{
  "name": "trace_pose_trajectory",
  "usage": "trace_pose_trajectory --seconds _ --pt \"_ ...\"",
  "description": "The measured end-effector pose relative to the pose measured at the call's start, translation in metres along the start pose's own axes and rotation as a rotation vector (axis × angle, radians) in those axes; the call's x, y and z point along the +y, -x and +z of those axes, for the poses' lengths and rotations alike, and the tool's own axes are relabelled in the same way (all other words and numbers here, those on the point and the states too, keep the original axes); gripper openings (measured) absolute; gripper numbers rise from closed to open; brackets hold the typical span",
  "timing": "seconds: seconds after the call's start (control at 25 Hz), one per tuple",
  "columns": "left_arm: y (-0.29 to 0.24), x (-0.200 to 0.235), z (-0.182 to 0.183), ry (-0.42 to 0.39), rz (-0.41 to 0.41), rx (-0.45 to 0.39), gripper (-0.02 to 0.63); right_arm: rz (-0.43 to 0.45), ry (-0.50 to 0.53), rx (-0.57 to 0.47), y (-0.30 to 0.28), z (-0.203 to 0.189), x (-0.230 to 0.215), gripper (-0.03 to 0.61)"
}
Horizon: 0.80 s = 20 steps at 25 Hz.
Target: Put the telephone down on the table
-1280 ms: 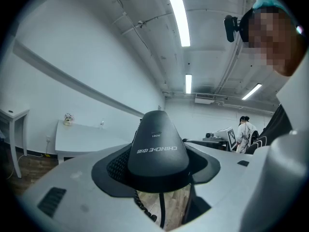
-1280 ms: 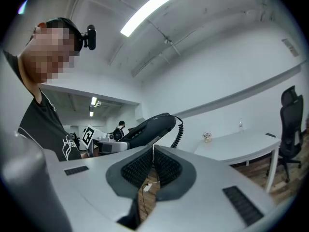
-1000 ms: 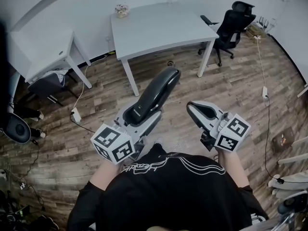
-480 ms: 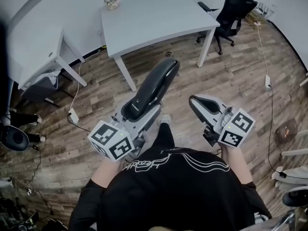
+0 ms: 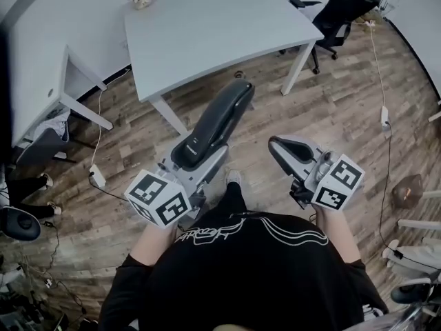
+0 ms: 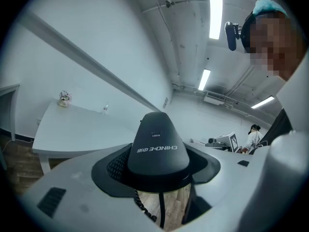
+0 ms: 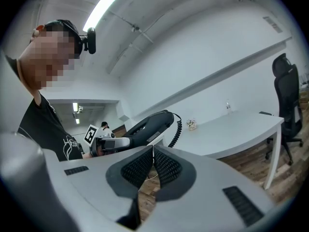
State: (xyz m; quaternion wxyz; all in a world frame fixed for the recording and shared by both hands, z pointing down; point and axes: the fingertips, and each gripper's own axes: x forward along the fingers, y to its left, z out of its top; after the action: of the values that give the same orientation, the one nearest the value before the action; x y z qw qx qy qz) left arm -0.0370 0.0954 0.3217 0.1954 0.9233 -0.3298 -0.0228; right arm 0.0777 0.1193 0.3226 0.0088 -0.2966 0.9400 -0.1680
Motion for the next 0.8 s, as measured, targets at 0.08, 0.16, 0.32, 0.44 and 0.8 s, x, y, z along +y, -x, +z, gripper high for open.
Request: trace_pose_trajectory --seconds 0.08,0.16,0.32,0.44,0.8 --pt "-0.026 0.035 0.012 0.025 0.013 0.015 0.282 -0.007 -0.025 0.010 -0.025 0.011 -0.036 0.040" --pt "-0.049 0.070 0.026 0.043 0.025 0.021 0.282 -0.006 -0.037 0.019 -0.053 0.024 -0.072 0.040" --pt "-0.086 0.132 0.055 0.041 0.049 0.024 0.282 -0.006 -0.031 0.042 -0.106 0.046 -0.132 0.040" --pt "-0.103 0.167 0.074 0.034 0.072 0.022 0.282 -0.002 -0.037 0.034 -0.134 0.062 -0.163 0.040" --pt "-0.146 0.214 0.098 0.042 0.124 0.006 0.282 0.057 -0.033 0.037 -0.176 0.088 -0.215 0.040"
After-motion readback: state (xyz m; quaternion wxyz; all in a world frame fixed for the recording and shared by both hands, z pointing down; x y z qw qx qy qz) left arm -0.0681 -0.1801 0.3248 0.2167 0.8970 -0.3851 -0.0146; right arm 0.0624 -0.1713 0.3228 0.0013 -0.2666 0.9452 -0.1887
